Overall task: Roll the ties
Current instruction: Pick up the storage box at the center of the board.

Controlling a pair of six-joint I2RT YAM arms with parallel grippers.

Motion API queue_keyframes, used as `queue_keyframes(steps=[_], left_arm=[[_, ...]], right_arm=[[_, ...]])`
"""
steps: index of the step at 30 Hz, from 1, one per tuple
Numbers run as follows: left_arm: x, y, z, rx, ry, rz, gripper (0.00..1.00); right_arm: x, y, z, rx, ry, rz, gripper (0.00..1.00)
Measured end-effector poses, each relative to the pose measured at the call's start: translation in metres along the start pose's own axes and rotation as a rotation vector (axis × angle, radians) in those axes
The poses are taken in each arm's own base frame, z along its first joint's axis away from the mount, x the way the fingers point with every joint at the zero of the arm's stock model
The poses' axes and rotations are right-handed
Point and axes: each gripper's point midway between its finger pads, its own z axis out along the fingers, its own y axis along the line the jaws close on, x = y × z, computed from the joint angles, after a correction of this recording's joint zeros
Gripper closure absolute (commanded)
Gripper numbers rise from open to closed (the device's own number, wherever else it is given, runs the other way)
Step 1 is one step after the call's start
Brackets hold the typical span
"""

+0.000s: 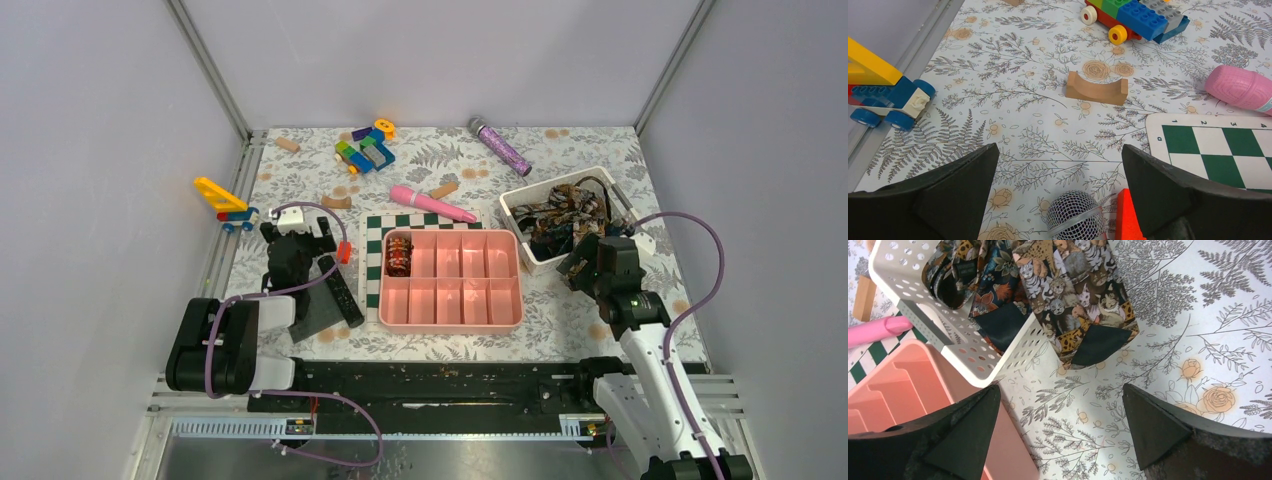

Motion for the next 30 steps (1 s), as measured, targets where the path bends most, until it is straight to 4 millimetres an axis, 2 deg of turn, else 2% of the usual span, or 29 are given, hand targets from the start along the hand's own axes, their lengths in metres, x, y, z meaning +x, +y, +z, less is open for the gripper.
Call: queue_keyframes(steps=[8, 10, 12, 15, 17, 19, 22, 25, 30], left_arm=[[-0.005, -0.007, -0.007, -0.015, 0.028, 0.021, 0.01], [-0.019, -0.013, -0.008, -0.038, 0.046, 0.009, 0.01], [-0.042, -0.022, -0.005, -0.050, 0.046, -0.021, 0.01], [-0.077, -0.041, -0.004, -0.040, 0.052, -0.064, 0.01], [-0.091, -0.056, -0.007, -0.017, 0.072, -0.087, 0.01], [-0.094, -0.066, -0.013, 0.001, 0.118, -0.107, 0.01], [-0.091, -0.069, -0.022, 0.003, 0.191, -0.132, 0.01], [-0.093, -0.072, -0.035, 0.029, 0.247, -0.149, 0.01], [-0.114, -0.083, -0.054, 0.110, 0.259, -0.186, 0.01]], right_arm=[[0.005, 0.006, -0.003, -0.043, 0.030, -0.023, 0.01], [0.008, 0.008, -0.005, -0.053, 0.047, -0.034, 0.01], [0.006, 0.010, -0.007, -0.058, 0.055, -0.040, 0.01], [-0.001, 0.017, -0.011, -0.072, 0.051, -0.037, 0.01], [-0.007, 0.020, -0.014, -0.078, 0.043, -0.034, 0.01], [-0.011, 0.023, -0.017, -0.080, 0.038, -0.028, 0.01], [-0.019, 0.025, -0.021, -0.068, 0.035, -0.019, 0.01], [-0.031, 0.027, -0.025, -0.035, 0.034, -0.020, 0.06], [-0.053, 0.052, -0.032, -0.077, 0.048, -0.038, 0.12]])
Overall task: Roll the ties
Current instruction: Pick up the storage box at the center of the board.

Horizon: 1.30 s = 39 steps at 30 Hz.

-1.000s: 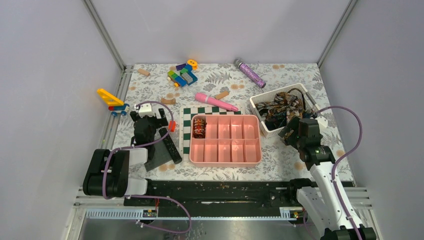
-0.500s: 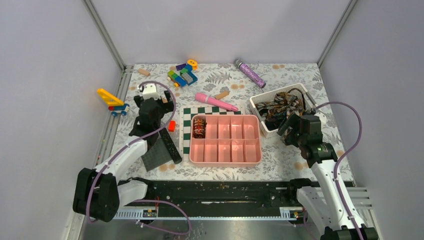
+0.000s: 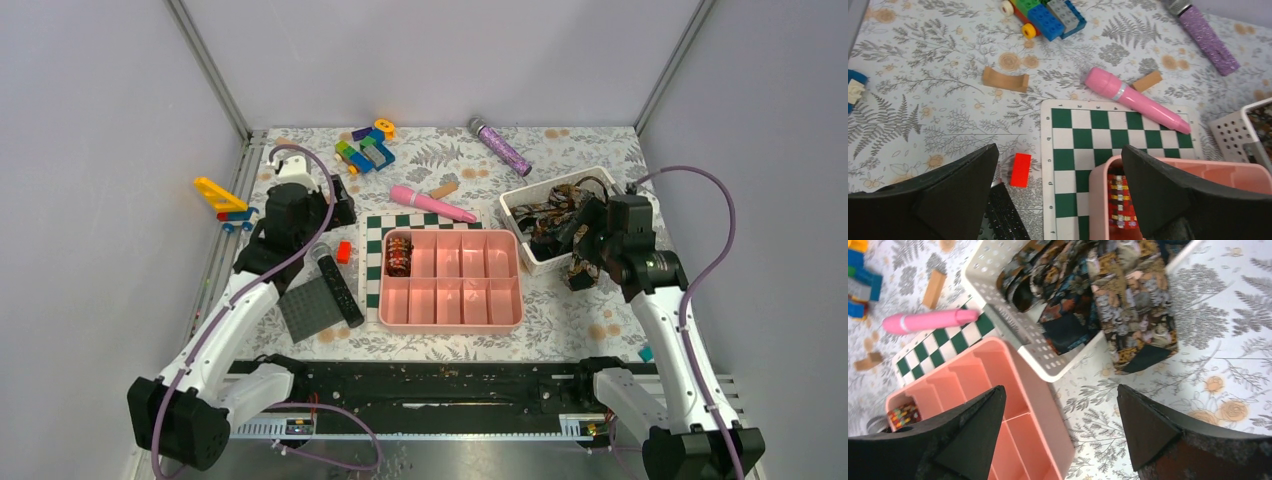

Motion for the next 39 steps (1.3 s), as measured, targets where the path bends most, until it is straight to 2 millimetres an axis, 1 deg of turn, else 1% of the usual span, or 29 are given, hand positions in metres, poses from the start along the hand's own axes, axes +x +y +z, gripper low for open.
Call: queue_keyframes(steps=[2, 6, 8, 11, 13, 15, 19, 23, 26, 29, 32, 34, 36, 39], left_arm=[[-0.004, -0.005, -0.005, 0.025, 0.000, -0.009, 0.01], [0.000, -0.010, -0.014, 0.056, 0.028, -0.023, 0.01], [0.001, -0.011, -0.018, 0.065, 0.035, -0.029, 0.01], [0.001, -0.011, -0.024, 0.071, 0.035, -0.041, 0.01], [0.000, -0.011, -0.028, 0.073, 0.034, -0.045, 0.01], [-0.003, -0.010, -0.030, 0.073, 0.024, -0.049, 0.01], [-0.008, -0.005, -0.033, 0.069, 0.008, -0.057, 0.01], [-0.005, -0.001, -0.034, 0.061, 0.022, -0.050, 0.01], [-0.003, -0.002, -0.034, 0.068, 0.028, -0.047, 0.01], [0.000, -0.005, -0.035, 0.085, 0.039, -0.047, 0.02], [0.006, -0.008, -0.036, 0.106, 0.065, -0.045, 0.04], [0.012, -0.013, -0.038, 0.128, 0.089, -0.043, 0.06], [0.019, -0.023, -0.041, 0.163, 0.113, -0.034, 0.07], [0.036, -0.048, -0.048, 0.239, 0.161, 0.004, 0.08]], right_arm=[[0.000, 0.010, -0.001, -0.042, 0.028, -0.011, 0.13], [0.015, 0.025, 0.000, -0.125, 0.115, -0.042, 0.13], [0.019, 0.026, 0.001, -0.138, 0.135, -0.055, 0.13], [0.021, 0.022, 0.005, -0.114, 0.149, -0.073, 0.15], [0.024, 0.016, 0.011, -0.071, 0.175, -0.082, 0.18], [0.026, 0.014, 0.016, -0.050, 0.199, -0.087, 0.21], [0.032, 0.025, 0.021, -0.094, 0.254, -0.091, 0.23], [0.048, 0.043, 0.017, -0.170, 0.310, -0.138, 0.24], [0.062, 0.049, 0.017, -0.208, 0.355, -0.174, 0.28], [0.082, 0.048, 0.023, -0.218, 0.423, -0.205, 0.30], [0.101, 0.043, 0.029, -0.207, 0.480, -0.232, 0.31], [0.113, 0.039, 0.031, -0.200, 0.511, -0.247, 0.30], [0.120, 0.037, 0.033, -0.196, 0.529, -0.257, 0.30], [0.123, 0.037, 0.033, -0.200, 0.532, -0.266, 0.30]])
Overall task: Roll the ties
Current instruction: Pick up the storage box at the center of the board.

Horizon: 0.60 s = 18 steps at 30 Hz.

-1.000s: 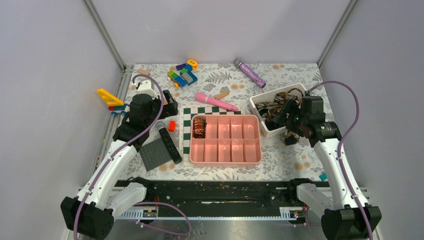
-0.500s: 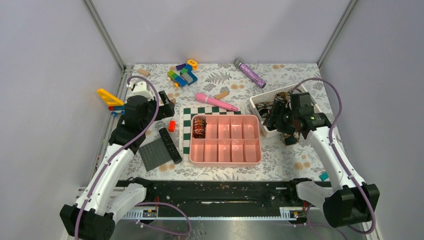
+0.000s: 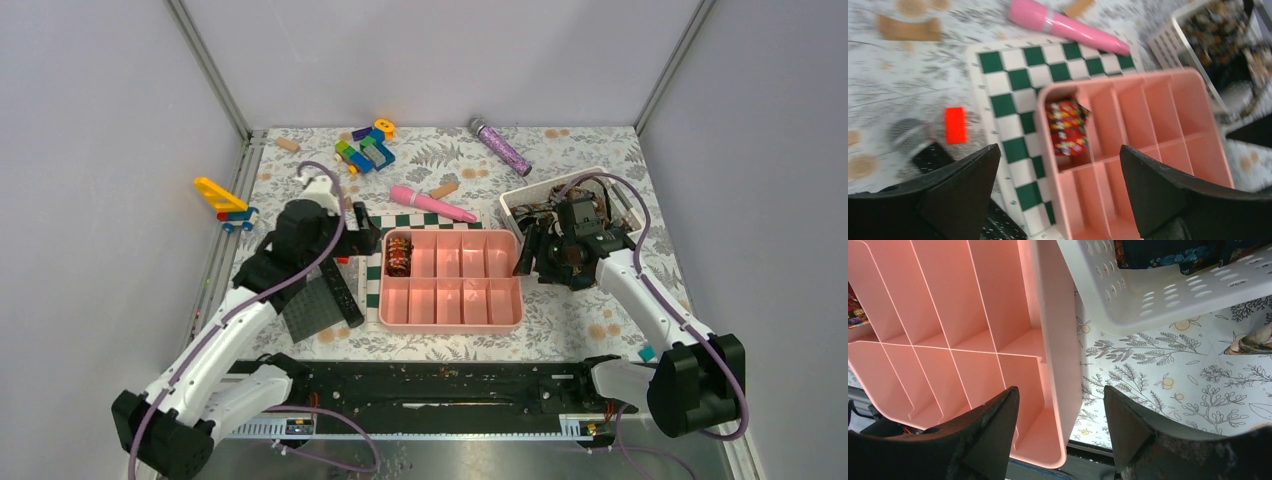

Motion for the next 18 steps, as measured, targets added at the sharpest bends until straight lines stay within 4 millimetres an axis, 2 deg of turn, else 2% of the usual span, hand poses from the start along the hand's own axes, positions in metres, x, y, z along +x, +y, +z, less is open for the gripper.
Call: queue_keyframes(steps=[3, 7, 10, 16, 18], left_arm=[[0.021, -0.030, 0.004, 0.091, 0.073, 0.040, 0.13], [0.043, -0.056, 0.009, 0.175, 0.145, 0.093, 0.14], [0.062, -0.085, 0.010, 0.259, 0.204, 0.193, 0.14], [0.081, -0.149, 0.031, 0.440, 0.279, 0.448, 0.16], [0.091, -0.159, 0.038, 0.488, 0.300, 0.542, 0.14]], right_arm=[[-0.002, 0.002, 0.000, -0.007, -0.011, -0.004, 0.32], [-0.003, 0.001, 0.000, -0.003, -0.014, -0.002, 0.30], [-0.005, 0.000, -0.002, 0.008, -0.036, 0.006, 0.30], [-0.011, -0.002, -0.024, 0.035, -0.099, 0.018, 0.29], [-0.013, -0.001, -0.031, 0.039, -0.120, 0.017, 0.29]])
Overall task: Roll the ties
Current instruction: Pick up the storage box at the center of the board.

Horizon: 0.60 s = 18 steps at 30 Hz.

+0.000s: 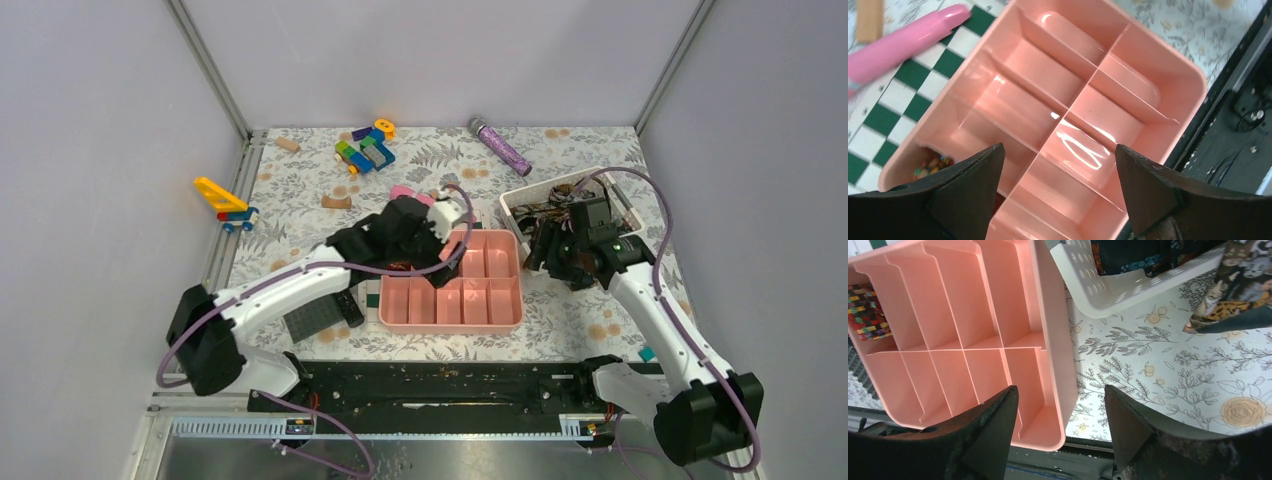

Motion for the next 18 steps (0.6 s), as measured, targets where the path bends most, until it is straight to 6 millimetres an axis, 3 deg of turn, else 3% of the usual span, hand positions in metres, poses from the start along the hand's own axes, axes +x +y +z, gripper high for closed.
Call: queue_keyframes(steps=[3, 10, 18], left_arm=[[0.006, -0.010, 0.018, 0.074, 0.045, 0.139, 0.14], [0.020, -0.030, 0.034, 0.267, 0.067, 0.352, 0.20], [0.032, -0.025, 0.052, 0.296, 0.097, 0.452, 0.31]], right_arm=[[-0.004, 0.000, -0.016, 0.004, -0.040, -0.001, 0.29], [-0.007, -0.005, -0.049, 0.012, -0.115, 0.008, 0.28], [-0.001, -0.011, -0.059, 0.019, -0.120, 0.022, 0.28]])
